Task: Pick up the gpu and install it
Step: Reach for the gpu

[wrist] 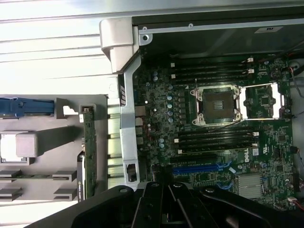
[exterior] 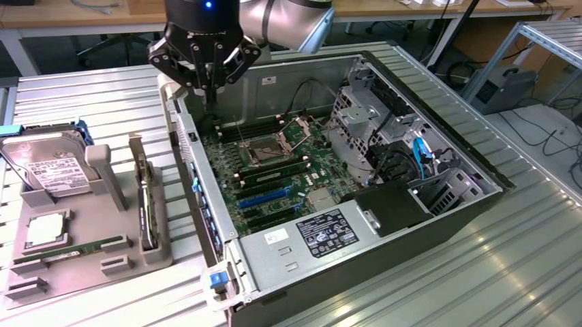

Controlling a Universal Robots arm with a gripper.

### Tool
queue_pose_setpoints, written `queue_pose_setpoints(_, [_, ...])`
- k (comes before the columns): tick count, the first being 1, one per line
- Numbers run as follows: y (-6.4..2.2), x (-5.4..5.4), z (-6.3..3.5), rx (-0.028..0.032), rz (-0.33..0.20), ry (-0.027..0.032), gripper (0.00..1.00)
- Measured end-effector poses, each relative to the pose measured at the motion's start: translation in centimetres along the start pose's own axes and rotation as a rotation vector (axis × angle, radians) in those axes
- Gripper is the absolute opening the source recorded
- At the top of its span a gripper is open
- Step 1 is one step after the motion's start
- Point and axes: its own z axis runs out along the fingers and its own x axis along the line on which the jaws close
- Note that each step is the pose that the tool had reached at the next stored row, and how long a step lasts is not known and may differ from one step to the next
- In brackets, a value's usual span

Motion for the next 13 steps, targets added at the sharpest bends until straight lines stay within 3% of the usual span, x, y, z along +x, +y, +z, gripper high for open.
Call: queue_pose_setpoints(13, [-0.03, 0.41, -0.01, 0.0, 0.0, 0.0, 0.11])
